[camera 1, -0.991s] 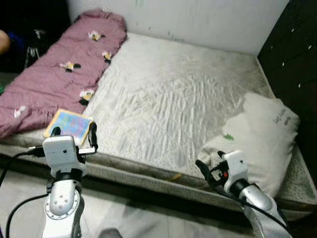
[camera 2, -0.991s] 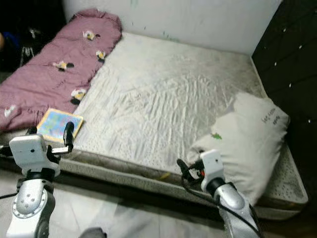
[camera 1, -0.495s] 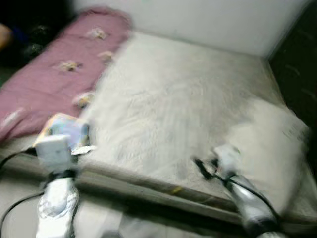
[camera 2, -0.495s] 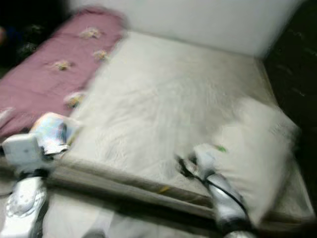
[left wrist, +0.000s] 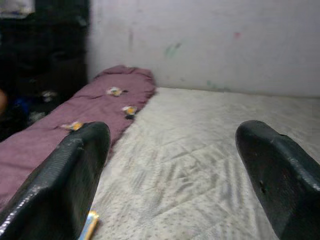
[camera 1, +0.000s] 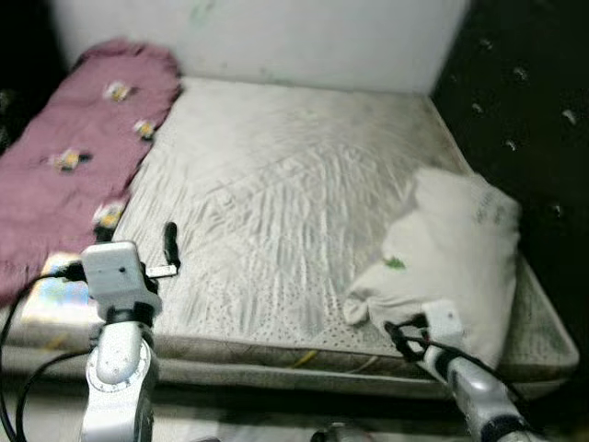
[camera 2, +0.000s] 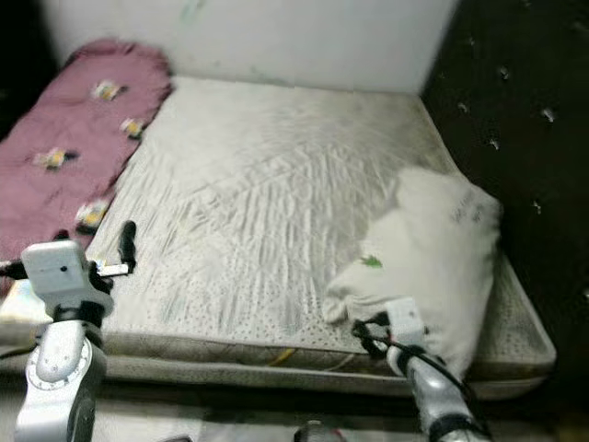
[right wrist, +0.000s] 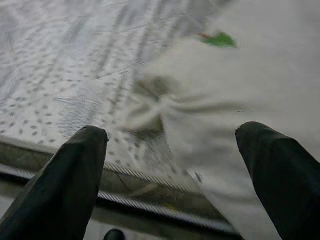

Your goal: Clean up the room

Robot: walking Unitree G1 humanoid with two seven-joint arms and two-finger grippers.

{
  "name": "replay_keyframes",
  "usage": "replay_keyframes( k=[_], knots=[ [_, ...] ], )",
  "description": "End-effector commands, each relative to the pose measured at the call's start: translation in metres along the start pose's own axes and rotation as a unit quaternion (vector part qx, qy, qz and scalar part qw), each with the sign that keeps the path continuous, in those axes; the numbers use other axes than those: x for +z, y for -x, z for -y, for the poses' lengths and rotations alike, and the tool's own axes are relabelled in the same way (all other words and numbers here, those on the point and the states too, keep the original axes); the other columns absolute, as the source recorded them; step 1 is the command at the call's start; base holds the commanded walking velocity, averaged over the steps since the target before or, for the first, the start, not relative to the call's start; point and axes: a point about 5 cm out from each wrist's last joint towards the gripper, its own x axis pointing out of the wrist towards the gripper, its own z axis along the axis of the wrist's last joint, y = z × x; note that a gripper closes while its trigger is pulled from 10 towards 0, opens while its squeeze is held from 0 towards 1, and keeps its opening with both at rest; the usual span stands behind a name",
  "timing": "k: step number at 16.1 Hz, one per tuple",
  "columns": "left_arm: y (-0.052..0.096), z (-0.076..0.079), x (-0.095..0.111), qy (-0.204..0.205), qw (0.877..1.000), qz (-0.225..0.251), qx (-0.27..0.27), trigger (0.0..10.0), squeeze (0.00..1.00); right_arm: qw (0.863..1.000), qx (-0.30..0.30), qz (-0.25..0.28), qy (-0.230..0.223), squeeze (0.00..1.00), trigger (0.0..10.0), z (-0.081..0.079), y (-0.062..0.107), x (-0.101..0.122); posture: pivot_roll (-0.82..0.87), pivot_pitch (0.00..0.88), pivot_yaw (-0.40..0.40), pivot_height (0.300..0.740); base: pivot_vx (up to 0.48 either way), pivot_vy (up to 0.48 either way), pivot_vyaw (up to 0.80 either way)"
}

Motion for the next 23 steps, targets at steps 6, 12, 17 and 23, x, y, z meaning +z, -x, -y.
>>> replay_keyframes(
  k=[6, 12, 17, 23],
  knots=[
    [0.0, 0.02, -0.017, -0.008, 0.996, -0.045, -0.081, 10.0, 0.0, 0.993, 0.072, 0.092, -0.016, 0.0, 10.0, -0.063, -0.003, -0.001, -0.07, 0.0, 0.081, 0.74, 0.0, 0.0, -0.47],
    [-0.009, 0.019, -0.008, -0.023, 0.997, -0.018, -0.07, 10.0, 0.0, 0.972, 0.019, 0.231, 0.045, 0.0, 10.0, -0.095, -0.007, 0.045, -0.07, 0.0, 0.057, 0.74, 0.0, 0.0, 0.0],
    [-0.012, 0.009, 0.002, -0.015, 1.0, 0.008, -0.007, 10.0, 0.0, 0.913, -0.017, 0.407, 0.008, 0.0, 10.0, -0.062, -0.013, 0.21, -0.03, 0.0, 0.007, 0.74, 0.0, 0.0, 0.0],
    [-0.014, 0.001, 0.004, -0.011, 0.999, 0.015, 0.03, 10.0, 0.0, 0.919, 0.01, 0.395, -0.008, 0.0, 10.0, -0.103, -0.004, 0.23, -0.02, 0.0, -0.008, 0.74, 0.0, 0.0, 0.0]
  ],
)
